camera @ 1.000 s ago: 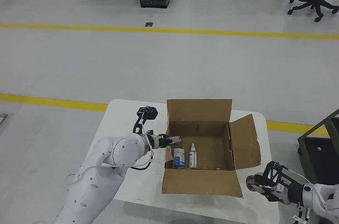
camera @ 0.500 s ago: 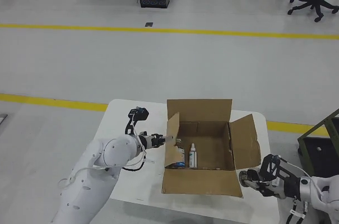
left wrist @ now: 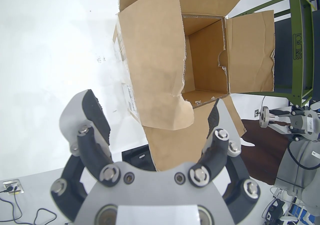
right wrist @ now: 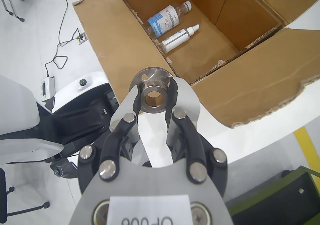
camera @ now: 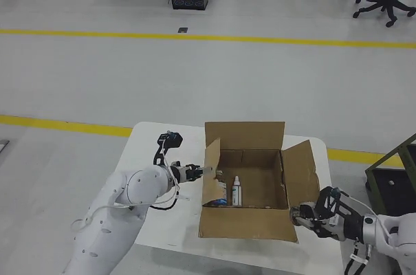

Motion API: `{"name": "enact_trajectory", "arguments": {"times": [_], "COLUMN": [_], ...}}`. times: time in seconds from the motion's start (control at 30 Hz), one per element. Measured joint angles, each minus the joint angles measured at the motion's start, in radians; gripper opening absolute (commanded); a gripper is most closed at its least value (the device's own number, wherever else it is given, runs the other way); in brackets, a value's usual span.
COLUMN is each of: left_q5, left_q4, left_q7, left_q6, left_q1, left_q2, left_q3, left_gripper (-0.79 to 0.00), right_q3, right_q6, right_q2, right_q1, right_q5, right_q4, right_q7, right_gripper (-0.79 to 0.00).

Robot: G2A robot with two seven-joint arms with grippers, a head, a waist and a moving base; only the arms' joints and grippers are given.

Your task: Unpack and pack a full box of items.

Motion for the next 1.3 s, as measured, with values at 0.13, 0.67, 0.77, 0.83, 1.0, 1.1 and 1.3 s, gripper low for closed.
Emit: {"name": "enact_trajectory", "arguments": {"times": [0.13,0.67,0.77,0.83,1.0,1.1,1.3], "left_q5": [0.0,0.0,0.0,0.0,0.0,0.0,0.0], "left_q4": [0.0,0.0,0.0,0.0,0.0,0.0,0.0], "left_q7": [0.0,0.0,0.0,0.0,0.0,0.0,0.0], "left_q6": [0.0,0.0,0.0,0.0,0.0,0.0,0.0], "left_q1": [0.0,0.0,0.0,0.0,0.0,0.0,0.0], "left_q2": [0.0,0.0,0.0,0.0,0.0,0.0,0.0], "left_q3": [0.0,0.0,0.0,0.0,0.0,0.0,0.0], "left_gripper": [0.0,0.0,0.0,0.0,0.0,0.0,0.0], "right_q3": [-0.067,-0.696,-0.787,-0.826,-0.859,-0.859,-0.859], "right_q6": [0.064,0.357,0.395,0.424,0.458,0.457,0.457], "right_q2": [0.0,-0.083,-0.11,-0.124,-0.139,-0.138,-0.138], "right_q1": [0.079,0.637,0.713,0.746,0.773,0.772,0.773], "right_q5": [-0.062,-0.395,-0.405,-0.411,-0.41,-0.41,-0.41], "right_q4": [0.019,0.365,0.449,0.488,0.52,0.519,0.519], "right_q7": [-0.03,-0.08,-0.101,-0.122,-0.142,-0.142,-0.142], "right_gripper": [-0.785,-0.785,-0.785,-0.785,-0.785,-0.785,-0.785]}}
